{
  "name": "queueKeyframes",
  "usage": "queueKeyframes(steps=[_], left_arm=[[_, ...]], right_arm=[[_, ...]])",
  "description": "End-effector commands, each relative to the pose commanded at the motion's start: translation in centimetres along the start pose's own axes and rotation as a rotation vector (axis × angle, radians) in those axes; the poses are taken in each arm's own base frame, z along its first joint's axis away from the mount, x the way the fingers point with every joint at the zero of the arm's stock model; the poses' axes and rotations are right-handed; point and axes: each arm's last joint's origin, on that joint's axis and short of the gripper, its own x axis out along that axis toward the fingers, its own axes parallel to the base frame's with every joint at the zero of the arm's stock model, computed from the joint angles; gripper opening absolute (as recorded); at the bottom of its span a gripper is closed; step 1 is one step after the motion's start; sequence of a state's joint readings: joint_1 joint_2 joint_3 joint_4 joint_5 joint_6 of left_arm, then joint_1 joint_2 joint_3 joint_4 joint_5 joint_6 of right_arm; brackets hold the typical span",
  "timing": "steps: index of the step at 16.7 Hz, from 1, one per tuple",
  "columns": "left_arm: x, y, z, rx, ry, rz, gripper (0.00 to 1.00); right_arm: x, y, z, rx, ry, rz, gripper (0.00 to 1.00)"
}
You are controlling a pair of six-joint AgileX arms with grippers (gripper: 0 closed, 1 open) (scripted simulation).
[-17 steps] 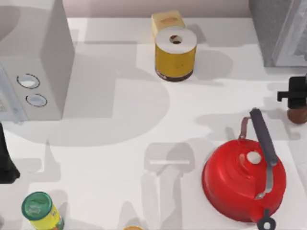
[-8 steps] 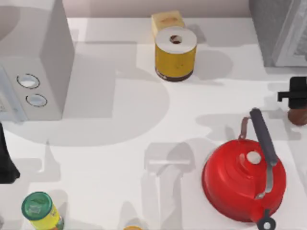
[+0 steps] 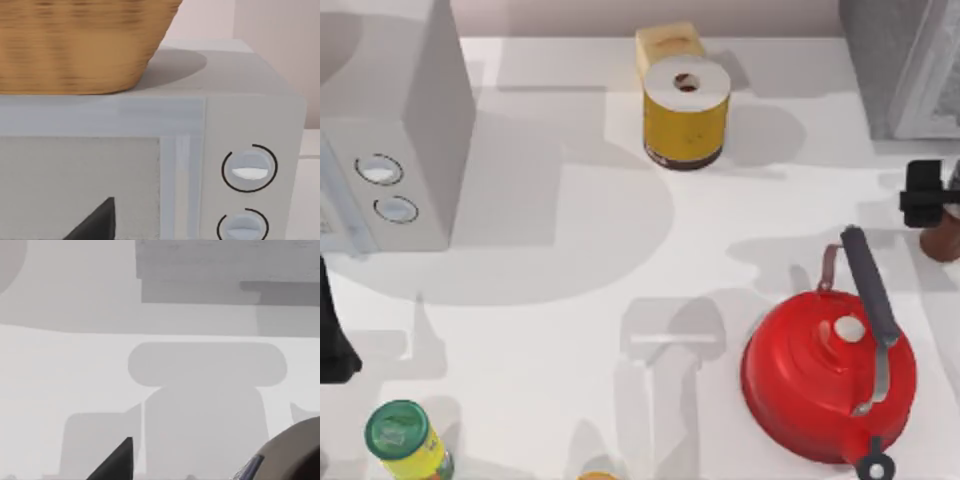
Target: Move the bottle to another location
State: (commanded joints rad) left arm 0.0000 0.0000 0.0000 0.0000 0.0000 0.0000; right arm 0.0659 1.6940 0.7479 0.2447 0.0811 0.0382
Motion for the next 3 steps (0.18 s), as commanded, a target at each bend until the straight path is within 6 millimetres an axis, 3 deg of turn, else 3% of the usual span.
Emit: queueKeyframes(steps=[3], left_arm=[[0.00, 0.00, 0.00, 0.000, 0.000, 0.000, 1.00]], right_arm=[[0.00, 0.00, 0.00, 0.000, 0.000, 0.000, 1.00]])
